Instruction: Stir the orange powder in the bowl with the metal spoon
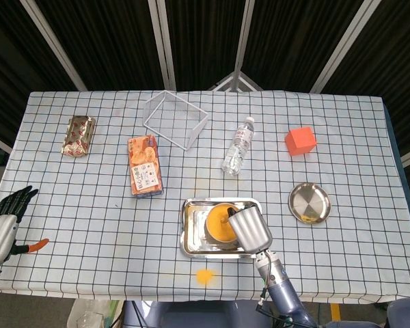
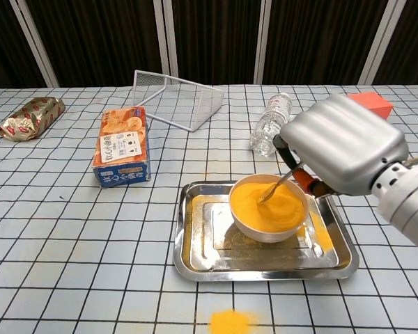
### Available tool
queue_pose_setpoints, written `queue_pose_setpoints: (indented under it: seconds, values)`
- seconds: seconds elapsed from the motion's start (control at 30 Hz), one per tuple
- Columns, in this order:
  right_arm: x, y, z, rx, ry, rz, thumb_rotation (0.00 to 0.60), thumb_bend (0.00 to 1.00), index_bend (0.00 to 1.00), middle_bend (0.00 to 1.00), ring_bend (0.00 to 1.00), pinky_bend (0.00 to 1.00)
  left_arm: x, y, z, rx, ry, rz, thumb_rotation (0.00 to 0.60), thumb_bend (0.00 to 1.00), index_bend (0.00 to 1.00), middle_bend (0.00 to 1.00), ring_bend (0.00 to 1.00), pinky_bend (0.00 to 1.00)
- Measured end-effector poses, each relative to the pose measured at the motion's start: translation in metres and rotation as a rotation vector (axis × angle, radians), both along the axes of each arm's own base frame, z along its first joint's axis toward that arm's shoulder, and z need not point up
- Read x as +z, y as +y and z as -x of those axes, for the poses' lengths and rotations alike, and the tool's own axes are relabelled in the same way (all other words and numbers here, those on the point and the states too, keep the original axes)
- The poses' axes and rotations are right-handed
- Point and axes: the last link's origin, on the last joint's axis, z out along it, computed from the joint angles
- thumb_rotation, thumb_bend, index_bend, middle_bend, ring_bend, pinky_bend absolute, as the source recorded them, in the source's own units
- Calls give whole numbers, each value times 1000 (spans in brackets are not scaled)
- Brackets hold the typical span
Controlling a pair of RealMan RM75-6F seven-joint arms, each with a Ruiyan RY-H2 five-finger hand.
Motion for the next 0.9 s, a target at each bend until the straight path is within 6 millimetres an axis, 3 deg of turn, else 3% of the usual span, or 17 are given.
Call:
queue_pose_setpoints:
  seconds: [0.3, 0.9]
  values:
    - [-7, 3, 6, 10, 39, -18, 600, 920, 1000, 817, 782, 821, 0, 0, 0, 1, 1, 1, 600, 9, 0, 0, 0, 0]
    - [11, 8, 24, -18, 72, -1, 600, 921, 1000, 817, 782, 821, 0, 0, 0, 5, -1, -4, 600, 10, 0, 0, 0, 0]
